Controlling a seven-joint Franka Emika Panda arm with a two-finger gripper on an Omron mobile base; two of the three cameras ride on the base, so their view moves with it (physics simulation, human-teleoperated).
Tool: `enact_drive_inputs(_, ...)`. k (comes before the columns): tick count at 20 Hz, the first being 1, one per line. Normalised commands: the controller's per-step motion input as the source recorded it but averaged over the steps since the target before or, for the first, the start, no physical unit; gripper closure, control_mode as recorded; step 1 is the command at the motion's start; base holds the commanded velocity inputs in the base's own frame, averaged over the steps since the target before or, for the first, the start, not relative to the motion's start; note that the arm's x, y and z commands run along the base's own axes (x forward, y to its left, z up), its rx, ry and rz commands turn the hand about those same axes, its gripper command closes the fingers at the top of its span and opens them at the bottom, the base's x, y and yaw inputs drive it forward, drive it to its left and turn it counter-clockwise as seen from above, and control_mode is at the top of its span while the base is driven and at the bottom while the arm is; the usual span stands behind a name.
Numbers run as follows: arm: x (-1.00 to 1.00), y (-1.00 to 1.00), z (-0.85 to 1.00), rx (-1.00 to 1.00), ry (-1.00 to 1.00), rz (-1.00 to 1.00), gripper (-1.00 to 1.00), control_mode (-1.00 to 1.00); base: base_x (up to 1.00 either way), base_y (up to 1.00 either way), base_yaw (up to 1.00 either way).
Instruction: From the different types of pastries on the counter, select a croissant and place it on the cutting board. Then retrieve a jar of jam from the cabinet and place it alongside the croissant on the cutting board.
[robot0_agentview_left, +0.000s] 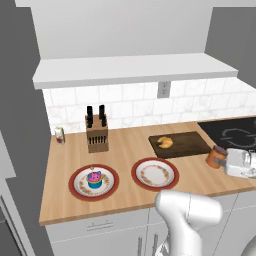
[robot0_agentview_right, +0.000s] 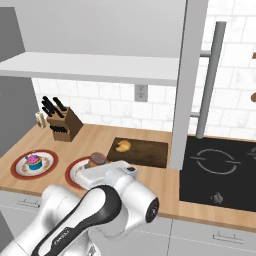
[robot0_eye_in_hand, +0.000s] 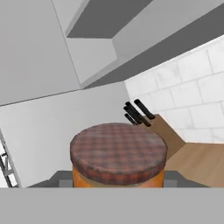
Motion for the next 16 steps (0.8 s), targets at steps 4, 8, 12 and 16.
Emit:
enact_drive_inputs(4, 0.65, -0.34, 0.0, -0.06, 0.01, 0.0, 1.0, -1.0, 0.0, 0.0, 0.0)
enact_drive_inputs(8, 1.0, -0.06, 0.0, -0.16, 0.0, 0.0, 1.0, -1.0, 0.0, 0.0, 0.0)
enact_drive_inputs(12, 1.0, -0.05, -0.05, -0.17, -0.07, 0.0, 1.0, -1.0, 0.0, 0.0, 0.0)
enact_drive_inputs(16, 0.96, -0.24, -0.21, -0.14, -0.14, 0.0, 1.0, -1.0, 0.0, 0.0, 0.0)
